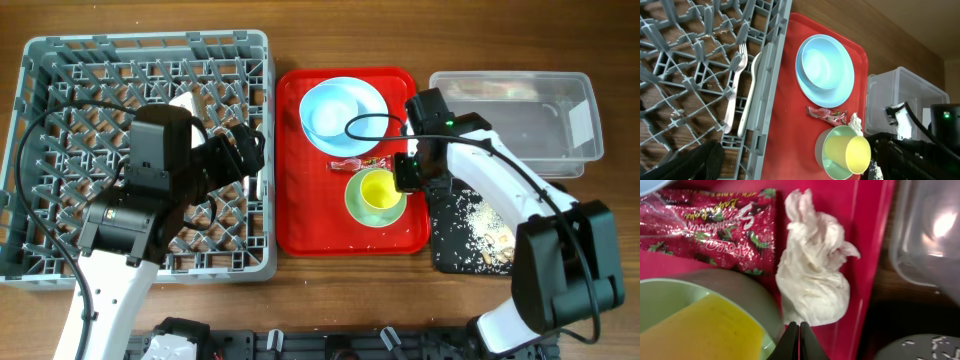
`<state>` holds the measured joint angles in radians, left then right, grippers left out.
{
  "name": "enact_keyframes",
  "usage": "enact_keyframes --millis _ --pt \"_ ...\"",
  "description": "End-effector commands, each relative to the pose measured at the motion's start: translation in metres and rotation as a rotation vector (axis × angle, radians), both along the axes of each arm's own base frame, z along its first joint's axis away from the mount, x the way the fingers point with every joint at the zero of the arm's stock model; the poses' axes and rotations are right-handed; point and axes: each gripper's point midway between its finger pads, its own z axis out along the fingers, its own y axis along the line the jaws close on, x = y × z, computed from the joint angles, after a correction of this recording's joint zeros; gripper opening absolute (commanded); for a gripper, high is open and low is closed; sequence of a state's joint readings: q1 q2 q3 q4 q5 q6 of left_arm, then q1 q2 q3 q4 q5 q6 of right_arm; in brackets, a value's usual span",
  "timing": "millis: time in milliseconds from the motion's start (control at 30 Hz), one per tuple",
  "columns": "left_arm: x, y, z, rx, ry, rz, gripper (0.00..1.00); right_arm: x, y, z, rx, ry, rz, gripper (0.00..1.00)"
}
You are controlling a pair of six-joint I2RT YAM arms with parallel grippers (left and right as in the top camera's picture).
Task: Sort waste into correct bins and load items into the dishwasher rack
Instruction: 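Grasp the red candy wrapper with the right gripper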
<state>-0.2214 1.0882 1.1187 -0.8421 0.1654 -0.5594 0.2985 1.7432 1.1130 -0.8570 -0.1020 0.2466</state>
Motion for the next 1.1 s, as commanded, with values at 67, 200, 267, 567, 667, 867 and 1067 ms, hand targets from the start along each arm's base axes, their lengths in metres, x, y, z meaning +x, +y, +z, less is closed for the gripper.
enact_keyframes --millis 67,200,267,567,667,867,1067 --pt "0.002 0.002 0.004 0.004 -0.015 0.001 1.00 -0.020 0.032 -0.004 0.092 0.068 0.071 0.04" --pt "0.002 0.002 0.004 0.004 -0.015 0.001 1.00 -0.029 0.055 -0.002 0.131 0.078 0.104 0.04" --pt "0.002 0.002 0.004 0.004 -0.015 0.001 1.00 -0.036 0.075 0.001 0.182 0.085 0.148 0.04" --pt "0.002 0.002 0.004 0.004 -0.015 0.001 1.00 -0.027 0.075 -0.005 0.017 -0.032 0.230 0.13" --pt "0.002 0.002 0.004 0.004 -0.015 0.001 1.00 -0.006 0.058 -0.004 -0.092 -0.121 0.217 0.18" --pt "0.002 0.002 0.004 0.004 -0.015 0.001 1.00 0.020 0.073 0.001 -0.072 -0.253 0.380 0.53" --pt "0.002 0.002 0.004 0.004 -0.015 0.001 1.00 0.030 0.077 -0.013 -0.105 -0.286 0.559 0.58"
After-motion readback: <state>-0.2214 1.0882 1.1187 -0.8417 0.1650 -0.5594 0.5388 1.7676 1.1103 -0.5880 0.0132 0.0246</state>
